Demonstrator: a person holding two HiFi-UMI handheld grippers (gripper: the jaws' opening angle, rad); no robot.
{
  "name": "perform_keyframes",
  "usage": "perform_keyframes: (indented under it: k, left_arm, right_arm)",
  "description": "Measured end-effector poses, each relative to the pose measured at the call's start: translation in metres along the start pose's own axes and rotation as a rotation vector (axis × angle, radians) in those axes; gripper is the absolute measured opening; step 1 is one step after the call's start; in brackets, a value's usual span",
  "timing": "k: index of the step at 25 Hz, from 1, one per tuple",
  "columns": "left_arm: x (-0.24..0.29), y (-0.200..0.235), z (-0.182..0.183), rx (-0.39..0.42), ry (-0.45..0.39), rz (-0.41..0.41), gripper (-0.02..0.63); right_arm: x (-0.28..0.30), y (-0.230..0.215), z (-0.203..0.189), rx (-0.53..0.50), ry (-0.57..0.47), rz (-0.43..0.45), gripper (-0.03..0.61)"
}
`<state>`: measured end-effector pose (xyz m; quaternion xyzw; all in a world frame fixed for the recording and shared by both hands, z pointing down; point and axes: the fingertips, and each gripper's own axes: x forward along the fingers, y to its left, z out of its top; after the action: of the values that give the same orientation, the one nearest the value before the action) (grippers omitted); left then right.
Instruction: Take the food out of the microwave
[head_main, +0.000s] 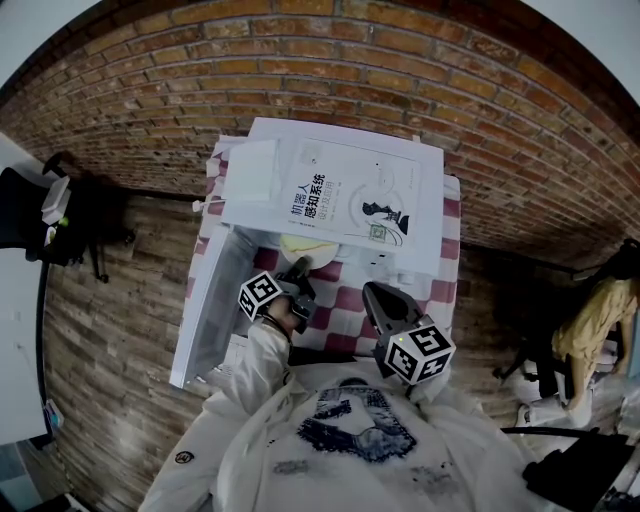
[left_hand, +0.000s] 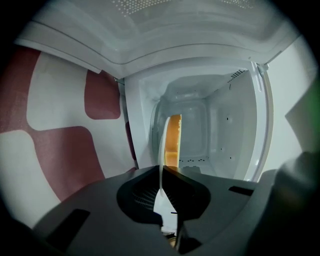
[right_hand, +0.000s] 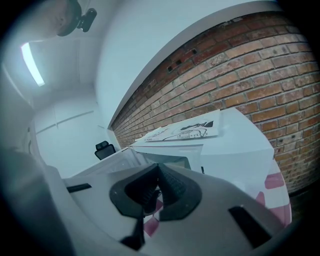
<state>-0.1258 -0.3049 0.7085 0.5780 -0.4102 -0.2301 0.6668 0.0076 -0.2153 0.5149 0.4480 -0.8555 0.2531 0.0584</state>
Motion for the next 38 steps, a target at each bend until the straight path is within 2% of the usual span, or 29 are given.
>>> perform_keyframes:
  k: [6,20,28,38]
  left_arm:
    - [-0.003,0.002,-0.004,-0.051,-0.017,-0.018,0.018]
    - [-0.021,0.003,-0.021,-0.110,-0.058,-0.038,0.018]
    - [-0.040,-0.012,-0.032,-0.118,-0.061,-0.066,0.018]
    - [-0.079,-0.032,-0.055,-0.116,-0.021,-0.093,0.018]
  right_arm:
    - [-0.003,0.001,-0.002,-0.003,0.003,0.002,0.014]
    - [-0.016,0.006,-0.005,-0.005,-0.006,0.029,0.014]
    - [-0.020,0.014,-0.008,0.003,-0.021,0.048,0.014]
    - [-0.029,0.042,-0.020,0.019,-0.042,0.038,0.014]
